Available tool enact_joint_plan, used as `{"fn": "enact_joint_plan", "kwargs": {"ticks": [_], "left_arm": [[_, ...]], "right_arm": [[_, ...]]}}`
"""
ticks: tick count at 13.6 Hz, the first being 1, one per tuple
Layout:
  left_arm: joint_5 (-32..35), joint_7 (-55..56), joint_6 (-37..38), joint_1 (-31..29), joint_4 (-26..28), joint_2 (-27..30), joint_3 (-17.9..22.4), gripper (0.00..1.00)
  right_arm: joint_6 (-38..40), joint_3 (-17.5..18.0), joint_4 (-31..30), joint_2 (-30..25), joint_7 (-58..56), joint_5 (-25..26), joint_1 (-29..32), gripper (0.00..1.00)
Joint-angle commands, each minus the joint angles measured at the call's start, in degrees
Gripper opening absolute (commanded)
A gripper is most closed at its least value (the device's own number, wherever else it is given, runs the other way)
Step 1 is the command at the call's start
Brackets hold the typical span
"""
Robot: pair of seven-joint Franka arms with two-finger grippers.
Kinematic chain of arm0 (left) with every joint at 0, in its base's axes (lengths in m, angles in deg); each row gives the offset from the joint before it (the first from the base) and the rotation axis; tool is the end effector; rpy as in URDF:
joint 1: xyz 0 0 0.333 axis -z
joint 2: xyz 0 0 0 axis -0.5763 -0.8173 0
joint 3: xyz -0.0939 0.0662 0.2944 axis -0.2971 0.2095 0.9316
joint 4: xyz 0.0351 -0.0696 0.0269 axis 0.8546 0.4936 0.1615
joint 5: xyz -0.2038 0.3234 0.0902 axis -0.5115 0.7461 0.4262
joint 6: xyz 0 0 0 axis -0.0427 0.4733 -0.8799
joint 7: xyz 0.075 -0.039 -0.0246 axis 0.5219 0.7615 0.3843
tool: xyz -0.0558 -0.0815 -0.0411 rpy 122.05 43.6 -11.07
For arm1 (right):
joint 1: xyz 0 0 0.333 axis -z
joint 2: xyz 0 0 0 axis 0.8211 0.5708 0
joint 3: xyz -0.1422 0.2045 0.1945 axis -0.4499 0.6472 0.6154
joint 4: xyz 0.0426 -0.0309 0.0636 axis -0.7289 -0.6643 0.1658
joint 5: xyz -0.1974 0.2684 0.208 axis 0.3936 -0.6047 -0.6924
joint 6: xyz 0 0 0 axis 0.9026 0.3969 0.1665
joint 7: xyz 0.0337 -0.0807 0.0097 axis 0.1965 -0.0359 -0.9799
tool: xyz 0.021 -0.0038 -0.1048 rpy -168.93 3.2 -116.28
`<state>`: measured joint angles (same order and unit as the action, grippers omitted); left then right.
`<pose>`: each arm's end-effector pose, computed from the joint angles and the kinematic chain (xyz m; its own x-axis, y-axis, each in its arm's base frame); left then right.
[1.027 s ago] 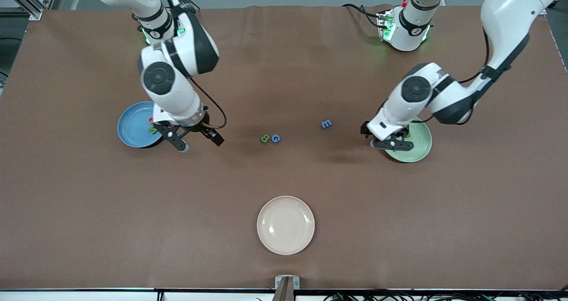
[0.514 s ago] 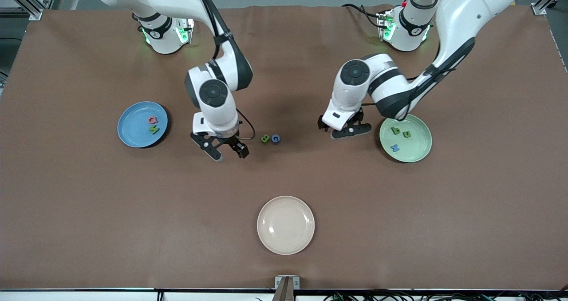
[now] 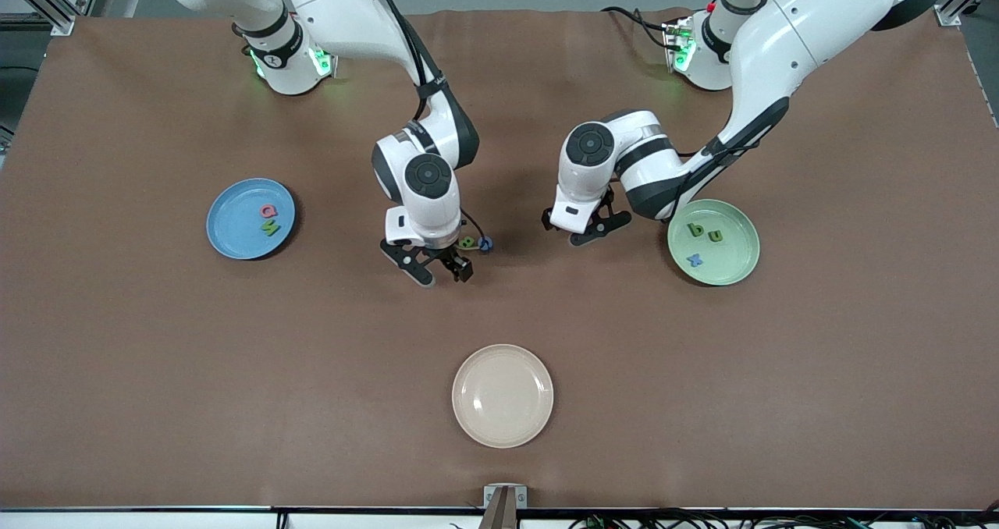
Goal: Sort uppercase to blue plate, lowercase to green plate
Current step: 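Grasp the green B with the right gripper while the left gripper grasps the m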
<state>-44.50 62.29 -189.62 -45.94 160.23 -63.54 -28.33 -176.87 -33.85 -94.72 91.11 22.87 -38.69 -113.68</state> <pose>0.4398 -0.3838 0.2079 0.9051 0.4210 -0.0603 0.4159 -0.9058 -0.0815 0.5183 0.4159 0.2034 0.7602 -0.6426 0.0957 -0.6456 -0.7637 0.0006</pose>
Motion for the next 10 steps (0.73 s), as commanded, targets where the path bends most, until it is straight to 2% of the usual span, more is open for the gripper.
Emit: {"fn": "enact_joint_plan", "kwargs": {"ticks": [1, 4, 7, 10], "left_arm": [[-0.1, 5.0, 0.5, 2.0, -1.1, -1.0, 1.3, 0.99], [0.1, 5.5, -2.5, 3.5, -0.6, -1.2, 3.5, 0.99], [0.4, 5.5, -5.6, 3.5, 0.2, -2.2, 4.3, 0.98], [0.5, 5.5, -5.8, 3.4, 0.8, -2.2, 4.7, 0.89]], "right_arm": [[0.2, 1.5, 0.8, 0.8, 0.4, -0.7, 0.3, 0.95], [0.1, 2.5, 0.0, 0.8, 0.4, -0.7, 0.0, 0.75], [0.6, 3.5, -0.4, 0.8, 0.6, -0.7, -0.1, 0.72], [0.4, 3.8, -1.9, 0.8, 0.7, -0.7, -0.5, 0.72]]}}
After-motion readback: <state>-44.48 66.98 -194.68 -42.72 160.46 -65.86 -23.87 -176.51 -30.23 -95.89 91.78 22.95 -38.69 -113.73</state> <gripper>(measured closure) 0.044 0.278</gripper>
